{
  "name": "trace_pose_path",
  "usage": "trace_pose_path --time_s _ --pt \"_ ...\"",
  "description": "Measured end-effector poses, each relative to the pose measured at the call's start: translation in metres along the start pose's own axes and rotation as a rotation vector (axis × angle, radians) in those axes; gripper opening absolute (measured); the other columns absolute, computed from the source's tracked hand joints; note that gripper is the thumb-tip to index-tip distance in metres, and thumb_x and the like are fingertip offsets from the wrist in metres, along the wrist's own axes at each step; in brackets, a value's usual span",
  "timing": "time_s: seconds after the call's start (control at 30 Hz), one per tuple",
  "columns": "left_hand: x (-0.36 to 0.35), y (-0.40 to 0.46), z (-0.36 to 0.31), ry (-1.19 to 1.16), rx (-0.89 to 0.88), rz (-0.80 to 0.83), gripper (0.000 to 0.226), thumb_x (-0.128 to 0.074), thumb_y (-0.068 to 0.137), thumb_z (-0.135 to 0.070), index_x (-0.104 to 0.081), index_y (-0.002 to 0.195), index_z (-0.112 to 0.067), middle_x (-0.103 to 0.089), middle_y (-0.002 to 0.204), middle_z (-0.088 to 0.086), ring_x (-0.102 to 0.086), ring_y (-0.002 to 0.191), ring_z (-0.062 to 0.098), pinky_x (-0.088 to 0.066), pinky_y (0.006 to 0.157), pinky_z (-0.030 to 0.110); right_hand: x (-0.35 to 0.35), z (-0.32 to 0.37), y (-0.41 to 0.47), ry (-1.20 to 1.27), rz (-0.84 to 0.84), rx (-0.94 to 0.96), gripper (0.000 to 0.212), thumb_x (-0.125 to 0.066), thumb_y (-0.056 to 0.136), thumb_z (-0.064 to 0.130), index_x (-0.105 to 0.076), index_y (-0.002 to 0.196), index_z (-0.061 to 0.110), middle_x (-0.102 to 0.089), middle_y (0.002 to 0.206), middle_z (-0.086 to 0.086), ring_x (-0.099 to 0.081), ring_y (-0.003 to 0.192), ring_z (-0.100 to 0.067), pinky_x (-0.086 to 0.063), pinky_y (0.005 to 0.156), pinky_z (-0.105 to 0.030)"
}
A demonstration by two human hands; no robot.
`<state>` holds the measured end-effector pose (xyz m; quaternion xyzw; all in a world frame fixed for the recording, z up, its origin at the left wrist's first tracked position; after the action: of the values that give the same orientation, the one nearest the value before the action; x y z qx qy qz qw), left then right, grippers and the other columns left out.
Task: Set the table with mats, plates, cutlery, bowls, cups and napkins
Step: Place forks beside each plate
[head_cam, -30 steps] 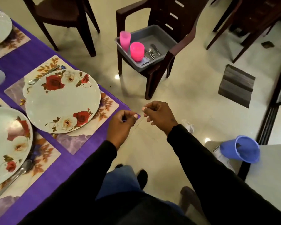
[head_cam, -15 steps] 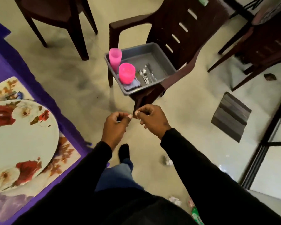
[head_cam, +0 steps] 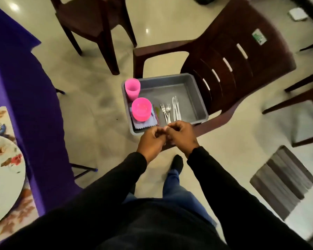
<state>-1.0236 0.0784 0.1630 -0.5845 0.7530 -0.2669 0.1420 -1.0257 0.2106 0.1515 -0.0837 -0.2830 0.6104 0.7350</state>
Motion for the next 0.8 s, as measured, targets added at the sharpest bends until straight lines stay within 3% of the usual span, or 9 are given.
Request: trace_pose_path --time_s 0.1,0.2,0.3,0.4,0.63,0.8 --pt "-0.014 0.023 -0.012 0.011 0.061 -0.066 0.019 -0.055 0.093 -0.001 -0.066 0.107 -0.009 -0.071 0.089 0.009 -0.063 0.071 0.013 -0.053 0.063 0.026 0.012 0.009 0.042 -0.056 0.085 0.025 0.015 -0.07 0.077 0.032 -0.071 0.084 0.018 -0.073 0.08 -0.002 -0.071 0.078 -0.023 -0.06 0.077 -0.049" --pt "-0.023 0.05 -0.022 -0.003 0.11 -0.13 0.021 -0.055 0.094 0.0 -0.062 0.113 -0.007 -0.072 0.094 0.009 -0.066 0.068 0.008 -0.051 0.059 0.02 0.017 0.016 0.078 -0.085 0.162 0.038 0.008 -0.071 0.083 0.023 -0.071 0.086 0.015 -0.071 0.081 0.002 -0.069 0.079 -0.015 -0.06 0.078 -0.041" --pt "-0.027 0.07 -0.029 -0.025 0.145 -0.156 0.016 -0.051 0.098 -0.002 -0.062 0.11 -0.007 -0.071 0.091 0.007 -0.067 0.061 0.002 -0.049 0.053 0.016 0.02 0.016 0.1 -0.083 0.214 0.009 0.007 -0.071 0.084 0.022 -0.07 0.085 0.015 -0.071 0.082 0.001 -0.069 0.078 -0.016 -0.06 0.077 -0.041" --pt "-0.032 0.091 -0.024 -0.038 0.194 -0.155 0.018 -0.051 0.099 -0.005 -0.062 0.112 -0.007 -0.073 0.096 0.01 -0.068 0.072 0.011 -0.051 0.056 0.019 0.023 0.014 0.116 -0.132 0.247 -0.01 0.008 -0.072 0.085 0.023 -0.069 0.084 0.015 -0.07 0.081 -0.001 -0.068 0.077 -0.018 -0.06 0.078 -0.043" --pt "-0.053 0.149 -0.006 -0.083 0.328 -0.037 0.016 -0.051 0.1 -0.006 -0.064 0.099 -0.015 -0.071 0.1 0.01 -0.066 0.079 0.02 -0.054 0.076 0.037 0.051 -0.006 0.158 -0.187 0.144 -0.138 0.007 -0.074 0.082 0.022 -0.071 0.081 0.015 -0.072 0.079 -0.003 -0.07 0.08 -0.024 -0.059 0.078 -0.049" --pt "-0.055 0.201 0.022 -0.042 0.421 -0.055 0.014 -0.055 0.099 -0.018 -0.063 0.089 -0.022 -0.068 0.103 0.012 -0.066 0.091 0.028 -0.054 0.079 0.035 0.049 -0.044 0.21 -0.173 0.067 -0.279 0.011 -0.073 0.082 0.025 -0.07 0.073 0.021 -0.071 0.076 -0.001 -0.069 0.08 -0.023 -0.058 0.083 -0.051"
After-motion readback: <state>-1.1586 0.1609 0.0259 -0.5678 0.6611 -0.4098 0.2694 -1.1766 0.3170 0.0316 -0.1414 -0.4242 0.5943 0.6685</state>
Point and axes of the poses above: each hand's wrist, its own y-axis towards the middle knuckle, its own x-axis out of the back of the hand, z = x × y, the point moved 6 cm from there along y, towards the middle knuckle
